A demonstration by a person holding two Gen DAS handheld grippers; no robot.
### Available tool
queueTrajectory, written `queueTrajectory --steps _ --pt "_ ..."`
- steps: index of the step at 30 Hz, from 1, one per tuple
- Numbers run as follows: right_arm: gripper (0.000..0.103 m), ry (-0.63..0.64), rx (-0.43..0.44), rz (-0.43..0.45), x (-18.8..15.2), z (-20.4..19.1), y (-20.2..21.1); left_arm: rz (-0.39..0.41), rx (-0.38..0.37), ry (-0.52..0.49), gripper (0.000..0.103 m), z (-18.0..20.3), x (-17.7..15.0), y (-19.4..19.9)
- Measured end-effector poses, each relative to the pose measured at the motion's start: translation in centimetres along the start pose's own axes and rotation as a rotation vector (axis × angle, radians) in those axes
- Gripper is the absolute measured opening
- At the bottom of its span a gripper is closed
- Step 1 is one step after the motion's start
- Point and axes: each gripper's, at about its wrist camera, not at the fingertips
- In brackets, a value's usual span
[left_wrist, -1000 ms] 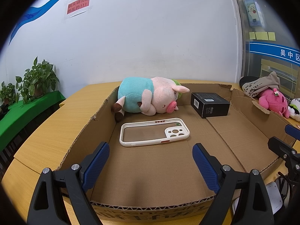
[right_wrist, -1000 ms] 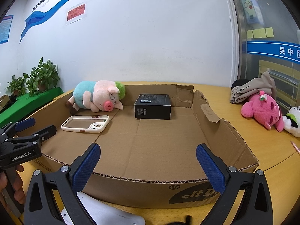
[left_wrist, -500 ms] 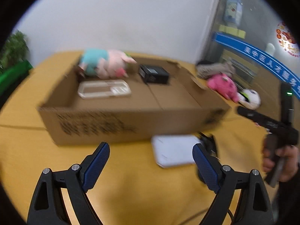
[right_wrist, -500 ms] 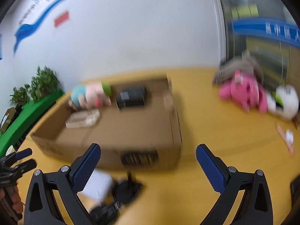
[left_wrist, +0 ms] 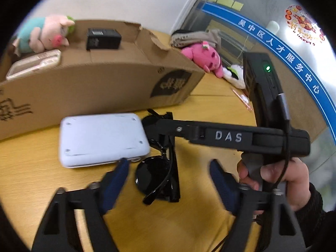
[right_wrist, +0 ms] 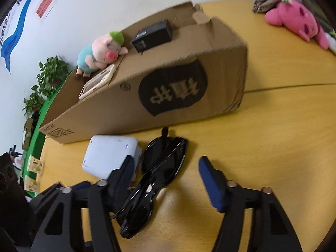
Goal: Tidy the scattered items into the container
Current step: 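Move the left gripper to the black sunglasses and close on them, then lift the sunglasses with the left gripper and carry them over the box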
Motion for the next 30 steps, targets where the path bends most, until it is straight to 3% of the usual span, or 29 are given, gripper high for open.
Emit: queueTrajectory --steps 2,4,7,9,14,15,22,30 --pt "0.057 0.012 -0.017 -0.013 -0.1 -0.3 -0.4 -0.038 -0.011 -0.007 0.038 0.2 0.0 -1.2" --pt "0.044 0.018 0.007 -0.032 -0.3 -0.4 -0.8 -0.061 -0.017 -0.016 0.034 0.3 -0.2 -1.9" --pt "0.038 0.028 0.011 -0.029 -0.2 -0.4 -0.8 -0.079 -0.059 -0.003 0.025 0.1 -0.3 -2.9" --pt "0.035 0.028 0.023 -0.016 -0.3 -0.4 -0.7 -0.087 -0.096 -0.002 0.014 0.3 -0.4 -3.2" --pt "0.027 0.040 0.036 0.002 -0.9 -0.6 -0.3 -0.087 -0.142 0.003 0.010 1.0 -0.5 -3.5" --pt "0.015 0.043 0.050 0.006 -0.9 -0.7 -0.1 -0.091 -0.143 0.008 0.010 1.0 -0.5 -3.6" --pt "0.010 0.093 0.067 0.029 -1.2 -2.5 1.5 -0.061 -0.167 0.016 0.009 1.4 -0.2 -2.4" --pt "0.009 0.130 0.083 0.125 0.5 -5.3 6.7 0.046 -0.200 -0.041 0.009 2.6 3.0 2.1"
Point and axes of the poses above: each gripper's, at about its wrist camera, not at the fingertips, and y roughly against the way its jaws point, z to its right, x to its top, and after that the axes turned 6 degrees about -z, right-handed
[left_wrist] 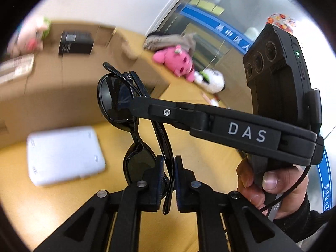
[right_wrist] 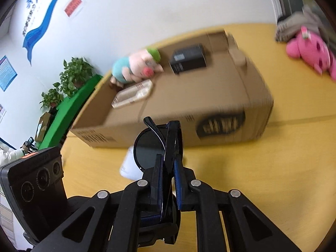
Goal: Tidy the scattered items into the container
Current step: 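Lift the sunglasses with the left gripper and carry them over the box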
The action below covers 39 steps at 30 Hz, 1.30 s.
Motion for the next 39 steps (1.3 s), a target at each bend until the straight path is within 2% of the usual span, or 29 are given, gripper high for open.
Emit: queueTrajectory --steps 8,12,18,22,23,29,39 --pt "0.009 0.101 -0.045 0.114 7.1 -4.7 5.6 0.095 -0.016 -0.081 0.007 1.9 6.9 5.6" --pt "0.009 0.114 -0.066 0.147 11.1 -5.4 6.8 0.107 0.010 -0.134 0.003 2.6 10.4 7.3" --pt "0.009 0.106 -0.070 0.158 16.5 -5.4 7.6 0.108 0.035 -0.138 0.003 2.2 14.6 8.2" --pt "0.009 0.110 -0.090 0.148 19.3 -5.3 7.2 0.109 0.018 -0.123 0.003 1.6 16.6 8.2" --pt "0.009 0.108 -0.096 0.143 20.2 -5.2 7.1 0.107 0.008 -0.114 0.001 1.2 17.2 8.1" --pt "0.009 0.071 -0.120 0.108 23.9 -3.0 5.4 0.087 -0.032 -0.068 0.001 -1.5 20.3 6.6" --pt "0.009 -0.016 -0.128 -0.020 24.7 2.1 -3.0 -0.017 -0.029 0.040 0.001 -7.6 21.2 0.8"
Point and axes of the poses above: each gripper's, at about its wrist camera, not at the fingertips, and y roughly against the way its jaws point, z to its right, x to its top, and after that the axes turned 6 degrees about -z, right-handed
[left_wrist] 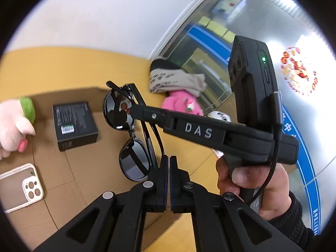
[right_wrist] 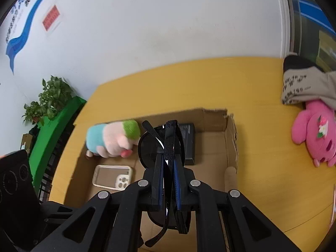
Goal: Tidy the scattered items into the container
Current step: 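Lift the sunglasses with the left gripper and carry them over the box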
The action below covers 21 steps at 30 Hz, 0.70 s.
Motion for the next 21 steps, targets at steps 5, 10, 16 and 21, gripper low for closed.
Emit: queueTrajectory --steps 5,10,16,21 --pt "0.009 -0.039 -0.023 -0.092 -1.0 2.4 -5.3 -0.074 0.001 0.068 0.001 -3.6 -0.2 -4.0" --pt "0.009 -0.061 -0.075 -0.175 -1.6 4.4 -9.5 -0.133 0.008 0.129 0.001 -6.4 -0.3 -7.0" --pt "0.009 -0.083 -0.079 -0.213 -2.4 5.6 -11.4 -0.183 -0.037 0.166 0.001 -7.1 -0.3 -9.1" --pt "0.009 -0.106 -0.040 -0.206 -2.5 5.6 -10.9 -0.192 -0.050 0.223 0.011 -7.7 -0.1 -10.0"
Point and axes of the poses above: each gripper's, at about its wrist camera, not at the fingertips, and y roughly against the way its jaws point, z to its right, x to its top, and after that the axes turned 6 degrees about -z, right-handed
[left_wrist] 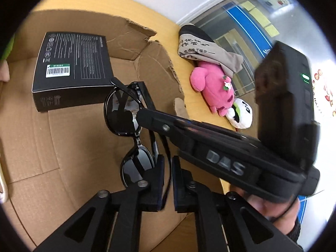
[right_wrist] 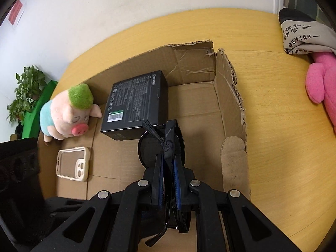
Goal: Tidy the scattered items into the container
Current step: 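Lift the sunglasses with the left gripper and carry them over the box, then open the left gripper to drop the sunglasses into the box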
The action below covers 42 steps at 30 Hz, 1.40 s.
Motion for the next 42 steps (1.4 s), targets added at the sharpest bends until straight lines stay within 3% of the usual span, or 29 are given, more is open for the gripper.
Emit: queueTrajectory --steps 2,4,6,7,8,9,11,13,27,34,36,38,39,41,42 --pt "0.008 -0.002 0.017 0.001 -0.2 -0.4 0.5 -0.010 0.001 -0.011 0.036 0.4 -0.1 -0.3" --pt "0.008 -0.009 0.040 0.006 -0.3 -0.5 1.0 -0.001 0.016 -0.028 0.050 1.0 -0.2 -0.3" --pt "0.008 -0.011 0.049 0.014 -0.5 -0.7 1.5 0.007 0.017 -0.036 0.050 1.2 -0.2 -0.3" --pt "0.008 -0.014 0.053 0.017 -0.5 -0.8 1.7 0.009 0.012 -0.037 0.042 1.3 -0.2 -0.3" --pt "0.008 -0.014 0.050 0.022 -0.5 -0.9 2.0 0.010 0.015 -0.037 0.023 1.3 -0.1 -0.3" --pt "0.008 -0.013 0.045 0.027 -0.6 -0.9 2.2 0.008 0.022 -0.034 0.018 1.3 -0.1 -0.4" --pt "0.008 -0.018 0.038 0.035 -0.6 -0.7 2.6 -0.001 0.018 -0.021 0.009 0.9 0.1 -0.5" --pt "0.008 -0.025 0.035 0.037 -0.6 -0.4 2.8 -0.006 0.011 -0.007 0.008 0.6 0.2 -0.7" --pt "0.008 -0.045 -0.057 -0.070 1.4 1.4 -1.4 -0.082 -0.001 0.155 0.008 -2.1 2.4 -4.1" --pt "0.009 -0.012 -0.096 -0.100 1.3 1.2 -3.3 -0.098 0.022 0.179 0.010 -2.6 2.2 -4.3" --pt "0.009 0.012 -0.090 -0.098 1.3 1.0 -3.4 -0.098 0.056 0.188 0.021 -2.6 2.3 -4.1" --pt "0.010 0.022 -0.088 -0.079 1.2 1.0 -2.9 -0.090 0.069 0.194 0.045 -2.3 2.1 -3.6" --pt "0.014 0.025 -0.102 -0.065 1.1 1.0 -2.5 -0.078 0.085 0.188 0.051 -2.0 2.0 -3.0" --pt "0.033 0.030 -0.126 -0.043 0.9 0.9 -1.4 -0.038 0.128 0.167 0.054 -1.0 1.7 -1.3" --pt "0.056 0.034 -0.116 -0.026 0.7 0.7 -0.4 -0.015 0.144 0.149 0.054 -0.4 1.4 -0.2"
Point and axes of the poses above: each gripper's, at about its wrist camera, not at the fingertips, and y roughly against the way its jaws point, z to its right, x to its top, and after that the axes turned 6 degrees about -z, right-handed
